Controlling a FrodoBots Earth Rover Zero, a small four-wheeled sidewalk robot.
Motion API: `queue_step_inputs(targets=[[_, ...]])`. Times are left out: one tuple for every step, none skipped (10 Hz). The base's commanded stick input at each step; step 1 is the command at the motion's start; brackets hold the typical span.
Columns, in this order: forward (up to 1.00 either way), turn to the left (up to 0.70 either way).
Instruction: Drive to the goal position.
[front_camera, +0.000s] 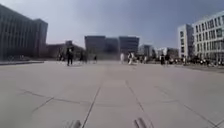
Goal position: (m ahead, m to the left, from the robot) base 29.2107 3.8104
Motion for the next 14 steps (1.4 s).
queue_step_inputs(targets=[[0.70,0.01],[0.70,0.01],[0.70,0.01],[0.70,0.01],[0.70,0.01],[0.70,0.01],[0.70,0.01],[0.70,0.01],[0.70,0.01],[0.70,0.01],[0.70,0.01],[0.70,0.01],[0.70,0.01],[0.70,0.01]])
